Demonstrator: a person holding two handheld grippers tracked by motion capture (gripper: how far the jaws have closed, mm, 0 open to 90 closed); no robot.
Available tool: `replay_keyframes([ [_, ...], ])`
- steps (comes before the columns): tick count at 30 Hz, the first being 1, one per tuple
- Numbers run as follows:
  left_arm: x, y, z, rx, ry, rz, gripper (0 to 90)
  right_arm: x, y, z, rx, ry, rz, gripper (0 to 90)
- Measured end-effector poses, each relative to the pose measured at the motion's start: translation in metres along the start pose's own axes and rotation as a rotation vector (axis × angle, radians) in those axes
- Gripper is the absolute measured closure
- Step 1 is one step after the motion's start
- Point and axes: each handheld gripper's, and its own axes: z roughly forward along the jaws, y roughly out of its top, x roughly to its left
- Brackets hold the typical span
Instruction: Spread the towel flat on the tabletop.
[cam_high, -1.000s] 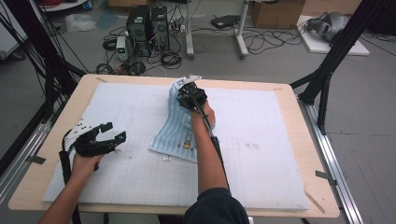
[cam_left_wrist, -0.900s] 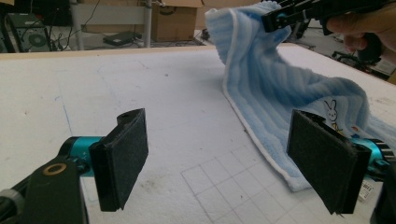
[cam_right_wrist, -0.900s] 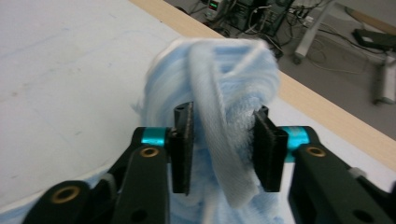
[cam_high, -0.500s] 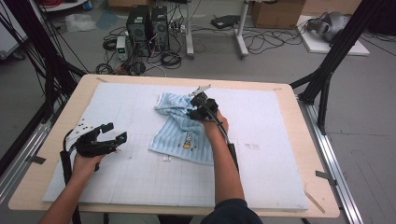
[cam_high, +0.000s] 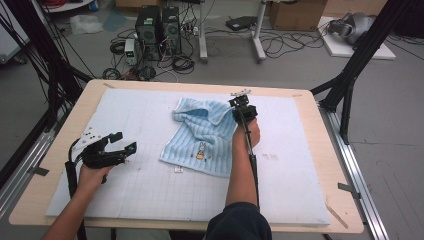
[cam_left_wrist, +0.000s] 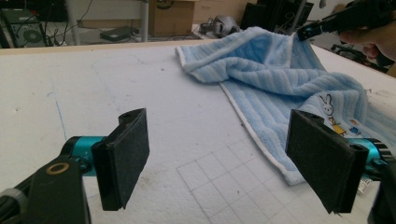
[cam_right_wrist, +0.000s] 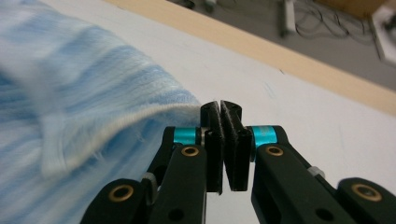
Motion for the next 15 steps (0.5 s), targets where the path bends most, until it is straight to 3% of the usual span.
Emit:
replay_keyframes([
  [2, 0.000, 0.000, 0.001, 0.009, -0.001, 0.002, 24.2, -0.003, -0.005, -0.002, -0.025, 0.048, 0.010, 68.3],
  [3, 0.000, -0.001, 0.002, 0.025, -0.008, 0.002, 25.1, -0.002, -0.006, -0.003, -0.030, 0.064, -0.009, 65.5],
  [5, -0.001, -0.002, 0.004, 0.045, -0.017, 0.008, 26.8, 0.001, -0.012, -0.009, -0.063, 0.155, -0.028, 61.8],
  [8, -0.003, -0.003, 0.006, 0.072, -0.027, 0.017, 30.5, 0.008, -0.024, -0.023, -0.101, 0.235, -0.088, 58.7],
  [10, -0.004, -0.003, 0.007, 0.079, -0.026, 0.016, 31.1, 0.010, -0.029, -0.029, -0.113, 0.255, -0.094, 57.5],
  [11, -0.004, -0.003, 0.008, 0.083, -0.029, 0.008, 31.5, 0.011, -0.041, -0.040, -0.140, 0.318, -0.097, 55.6],
  [12, -0.004, -0.003, 0.008, 0.083, -0.029, 0.008, 31.5, 0.011, -0.041, -0.040, -0.140, 0.318, -0.097, 55.6],
  [15, -0.007, -0.003, 0.010, 0.087, -0.034, 0.010, 31.3, 0.011, -0.069, -0.062, -0.170, 0.402, -0.107, 60.8],
])
